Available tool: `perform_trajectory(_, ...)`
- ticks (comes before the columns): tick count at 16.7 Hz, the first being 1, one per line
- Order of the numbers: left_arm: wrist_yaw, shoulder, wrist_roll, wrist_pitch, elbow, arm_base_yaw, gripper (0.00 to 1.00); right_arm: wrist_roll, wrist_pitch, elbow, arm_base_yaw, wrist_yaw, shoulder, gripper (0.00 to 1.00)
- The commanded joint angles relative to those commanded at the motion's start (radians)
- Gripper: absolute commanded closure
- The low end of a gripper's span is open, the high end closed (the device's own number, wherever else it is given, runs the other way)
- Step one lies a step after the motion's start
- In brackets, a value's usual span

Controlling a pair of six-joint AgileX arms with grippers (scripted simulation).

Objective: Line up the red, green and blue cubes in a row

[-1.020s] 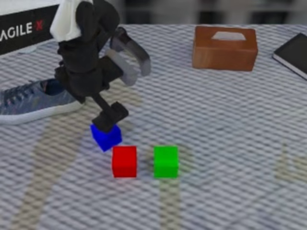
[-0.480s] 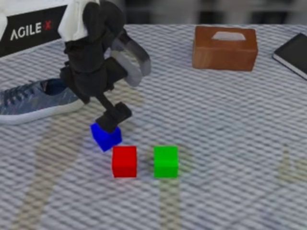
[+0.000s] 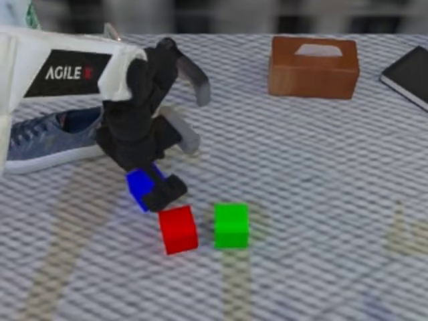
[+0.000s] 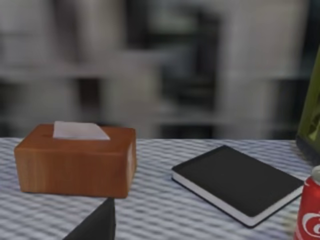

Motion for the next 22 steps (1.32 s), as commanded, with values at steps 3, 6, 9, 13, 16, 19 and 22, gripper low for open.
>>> perform_trajectory(3, 0.000, 0.007, 0.000, 0.012, -0.009, 0.000, 0.00, 0.000, 0.000, 0.000, 0.000, 0.000, 0.000, 0.00)
perform_trajectory(6, 0.000, 0.007, 0.000, 0.012, -0.009, 0.000, 0.08, 0.000, 0.000, 0.000, 0.000, 0.000, 0.000, 0.00)
perform_trajectory(9, 0.000, 0.007, 0.000, 0.012, -0.009, 0.000, 0.30, 0.000, 0.000, 0.000, 0.000, 0.000, 0.000, 0.00)
perform_trajectory(13, 0.000, 0.007, 0.000, 0.012, -0.009, 0.000, 0.60, 0.000, 0.000, 0.000, 0.000, 0.000, 0.000, 0.00)
perform_trajectory(16, 0.000, 0.007, 0.000, 0.012, -0.009, 0.000, 0.83, 0.000, 0.000, 0.000, 0.000, 0.000, 0.000, 0.00)
perform_trajectory(19, 0.000, 0.007, 0.000, 0.012, -0.009, 0.000, 1.00, 0.000, 0.000, 0.000, 0.000, 0.000, 0.000, 0.00)
perform_trajectory(22, 0.000, 0.007, 0.000, 0.012, -0.009, 0.000, 1.00, 0.000, 0.000, 0.000, 0.000, 0.000, 0.000, 0.00)
